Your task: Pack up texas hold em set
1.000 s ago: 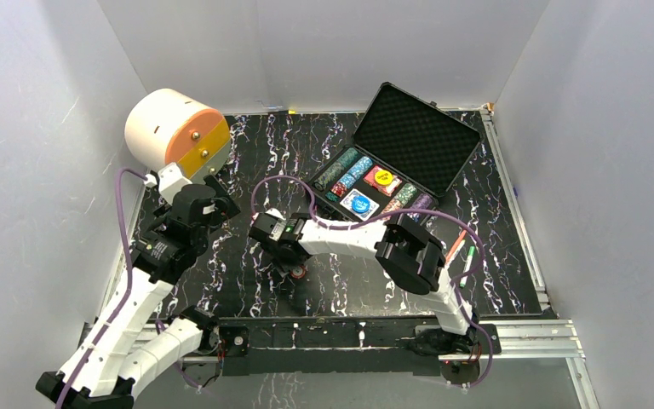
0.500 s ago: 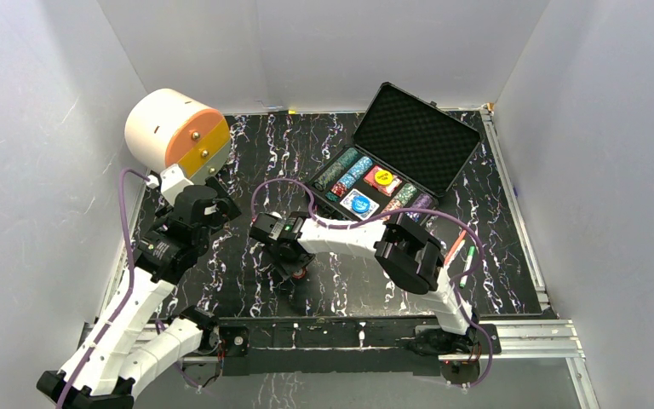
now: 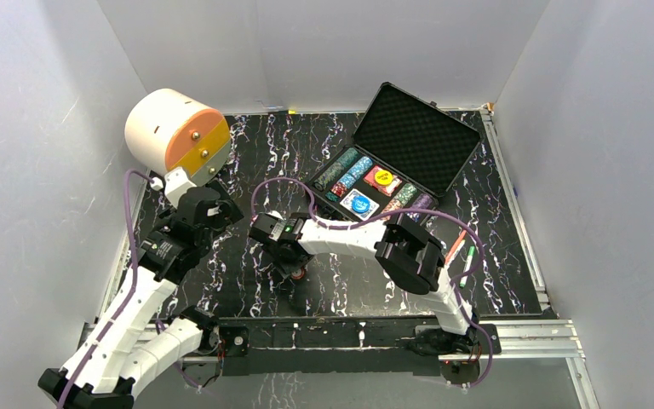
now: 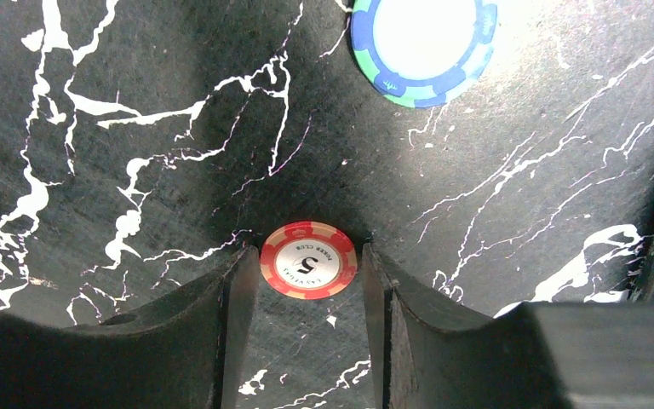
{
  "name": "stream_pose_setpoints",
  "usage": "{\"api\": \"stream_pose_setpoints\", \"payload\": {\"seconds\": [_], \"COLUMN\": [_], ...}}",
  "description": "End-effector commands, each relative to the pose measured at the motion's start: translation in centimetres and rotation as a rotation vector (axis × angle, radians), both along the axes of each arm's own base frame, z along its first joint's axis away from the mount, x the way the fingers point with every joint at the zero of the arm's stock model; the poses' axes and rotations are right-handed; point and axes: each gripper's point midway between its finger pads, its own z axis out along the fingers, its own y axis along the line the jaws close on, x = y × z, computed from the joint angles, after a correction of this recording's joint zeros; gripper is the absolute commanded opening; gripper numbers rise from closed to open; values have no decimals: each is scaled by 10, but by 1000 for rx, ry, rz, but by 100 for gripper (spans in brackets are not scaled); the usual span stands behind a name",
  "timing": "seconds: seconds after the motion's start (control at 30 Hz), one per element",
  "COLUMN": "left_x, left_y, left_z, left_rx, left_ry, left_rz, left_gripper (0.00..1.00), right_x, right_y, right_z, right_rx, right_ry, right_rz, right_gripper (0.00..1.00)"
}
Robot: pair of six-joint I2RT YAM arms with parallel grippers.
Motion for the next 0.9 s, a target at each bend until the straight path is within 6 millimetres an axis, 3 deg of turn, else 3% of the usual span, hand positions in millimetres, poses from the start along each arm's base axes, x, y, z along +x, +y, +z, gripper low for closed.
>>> {"api": "stream_pose_setpoints", "payload": {"seconds": [0.0,0.1,0.2,0.43,0.57,0.73,0.87], "left_x": [0,0,-1,-11,-11,-10,-15], "left_y": [0,0,0,-10,-37,-88,-128], "left_z": [0,-2,-2,-21,-35,-49,-69], "left_rx": [-15,-15,-18,-79,-147,-223,-324], "left_ry": [-6,-2,-2,48,53,50,103], "left_rz": [10,9,7,-19,-159,-465,-654], "left_gripper": [98,98,98,98,98,97,86], "right_x": [9,9,9,23,35,52,64], "right_y": [-29,-30,-30,-26,-31,-43,-49], "right_z": [-35,-36,-29,14,40,64,86], "right_rx": [-133,-137,-132,0,104,232,367], "right_ry": [-49,-42,-44,-82,-97,-92,-70], "right_rz": [-49,-54,-65,-150,-235,-374,-493], "right_gripper": [55,45,43,44,45,46,46]}}
